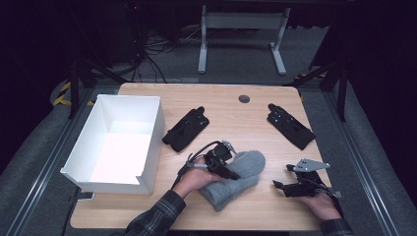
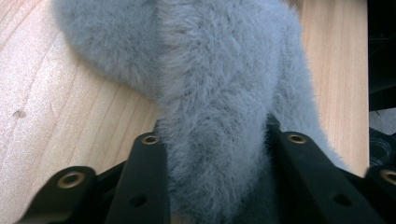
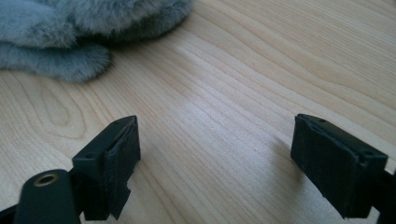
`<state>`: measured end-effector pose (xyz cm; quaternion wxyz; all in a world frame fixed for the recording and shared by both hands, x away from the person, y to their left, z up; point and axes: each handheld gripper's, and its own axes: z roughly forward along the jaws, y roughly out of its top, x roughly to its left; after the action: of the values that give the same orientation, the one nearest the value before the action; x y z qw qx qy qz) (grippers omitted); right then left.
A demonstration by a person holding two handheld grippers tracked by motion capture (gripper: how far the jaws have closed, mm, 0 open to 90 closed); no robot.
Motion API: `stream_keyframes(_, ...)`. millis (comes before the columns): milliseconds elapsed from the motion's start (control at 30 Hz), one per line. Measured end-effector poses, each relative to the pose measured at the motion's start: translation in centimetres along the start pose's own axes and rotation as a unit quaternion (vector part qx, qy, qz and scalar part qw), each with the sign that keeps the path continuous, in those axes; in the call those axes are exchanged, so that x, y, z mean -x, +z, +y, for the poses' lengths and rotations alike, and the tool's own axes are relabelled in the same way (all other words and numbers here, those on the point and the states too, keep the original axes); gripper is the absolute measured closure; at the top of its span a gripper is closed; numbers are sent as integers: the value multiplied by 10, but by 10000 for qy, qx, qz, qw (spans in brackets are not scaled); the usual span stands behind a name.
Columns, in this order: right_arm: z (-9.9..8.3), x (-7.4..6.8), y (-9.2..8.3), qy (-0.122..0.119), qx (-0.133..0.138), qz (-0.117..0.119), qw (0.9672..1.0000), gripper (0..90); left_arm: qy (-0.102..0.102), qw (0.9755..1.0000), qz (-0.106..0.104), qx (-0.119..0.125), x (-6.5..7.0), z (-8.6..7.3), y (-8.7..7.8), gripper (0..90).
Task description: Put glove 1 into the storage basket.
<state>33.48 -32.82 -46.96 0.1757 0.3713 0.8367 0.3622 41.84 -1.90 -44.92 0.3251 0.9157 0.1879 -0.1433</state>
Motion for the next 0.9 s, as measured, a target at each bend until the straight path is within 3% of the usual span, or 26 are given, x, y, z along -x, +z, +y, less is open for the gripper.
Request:
stream_keyframes(400,0,0,0,0,1,2,10000,161,-35,9994,156,322,10,1,-25,718)
stream_keyframes(467,0,0,0,0,0,1,10000,161,-47,9984,242,510,13,1,-36,719)
stream_keyframes(900,0,0,0,1,-1,0,10000,161,15,9943,541,919,21,5,-76,717)
